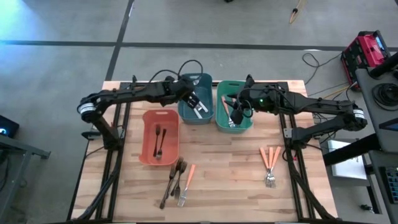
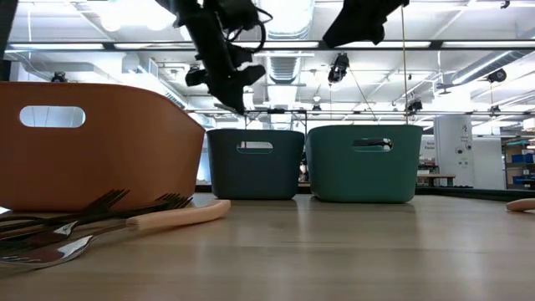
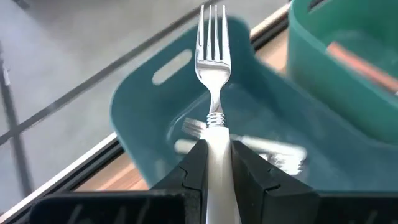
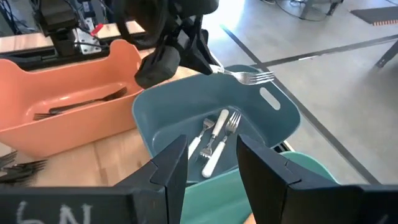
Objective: Sort silverware by color (type)
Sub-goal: Put the white fork into the blue bin
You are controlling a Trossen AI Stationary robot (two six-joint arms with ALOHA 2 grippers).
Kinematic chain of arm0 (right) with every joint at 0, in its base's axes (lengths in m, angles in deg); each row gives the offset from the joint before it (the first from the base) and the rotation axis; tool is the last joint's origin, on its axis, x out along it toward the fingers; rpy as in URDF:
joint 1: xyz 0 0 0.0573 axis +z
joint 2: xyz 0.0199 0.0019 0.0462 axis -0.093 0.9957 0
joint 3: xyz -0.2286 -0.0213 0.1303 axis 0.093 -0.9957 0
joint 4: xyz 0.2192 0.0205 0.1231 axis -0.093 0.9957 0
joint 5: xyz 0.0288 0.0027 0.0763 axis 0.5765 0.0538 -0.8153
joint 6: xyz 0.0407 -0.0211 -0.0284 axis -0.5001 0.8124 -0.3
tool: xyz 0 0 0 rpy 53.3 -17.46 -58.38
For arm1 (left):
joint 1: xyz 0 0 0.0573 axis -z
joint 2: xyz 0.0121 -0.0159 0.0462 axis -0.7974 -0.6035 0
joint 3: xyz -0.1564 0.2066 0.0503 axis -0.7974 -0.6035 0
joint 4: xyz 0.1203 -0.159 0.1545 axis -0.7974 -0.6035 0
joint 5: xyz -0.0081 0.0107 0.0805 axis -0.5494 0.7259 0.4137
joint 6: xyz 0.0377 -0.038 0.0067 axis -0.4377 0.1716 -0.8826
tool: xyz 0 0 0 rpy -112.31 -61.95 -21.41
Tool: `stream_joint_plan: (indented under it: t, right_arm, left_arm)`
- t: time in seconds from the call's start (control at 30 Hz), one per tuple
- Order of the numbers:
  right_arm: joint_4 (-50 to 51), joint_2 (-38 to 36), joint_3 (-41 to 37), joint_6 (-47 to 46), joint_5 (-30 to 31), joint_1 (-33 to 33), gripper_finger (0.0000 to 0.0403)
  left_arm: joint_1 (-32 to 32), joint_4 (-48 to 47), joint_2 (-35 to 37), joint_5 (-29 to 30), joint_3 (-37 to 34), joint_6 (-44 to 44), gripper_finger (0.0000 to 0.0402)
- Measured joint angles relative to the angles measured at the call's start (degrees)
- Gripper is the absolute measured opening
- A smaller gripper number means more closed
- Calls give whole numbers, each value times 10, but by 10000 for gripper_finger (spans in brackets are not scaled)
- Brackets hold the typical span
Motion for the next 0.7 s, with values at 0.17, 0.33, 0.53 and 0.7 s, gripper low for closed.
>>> stream_joint_plan:
  t: [0.17,0.33,0.53,0.7]
  right_arm:
    - [5,0,0,0,0,0,128]
    - [18,0,0,0,0,0,128]
    - [24,0,0,0,0,0,128]
    - [24,0,0,8,-1,0,128]
  left_arm:
    - [-2,-70,-45,-3,57,-12,32]
    - [-2,-91,-75,-3,79,-12,32]
    - [-3,-88,-86,-3,79,36,32]
    - [-2,-86,-110,-5,79,66,32]
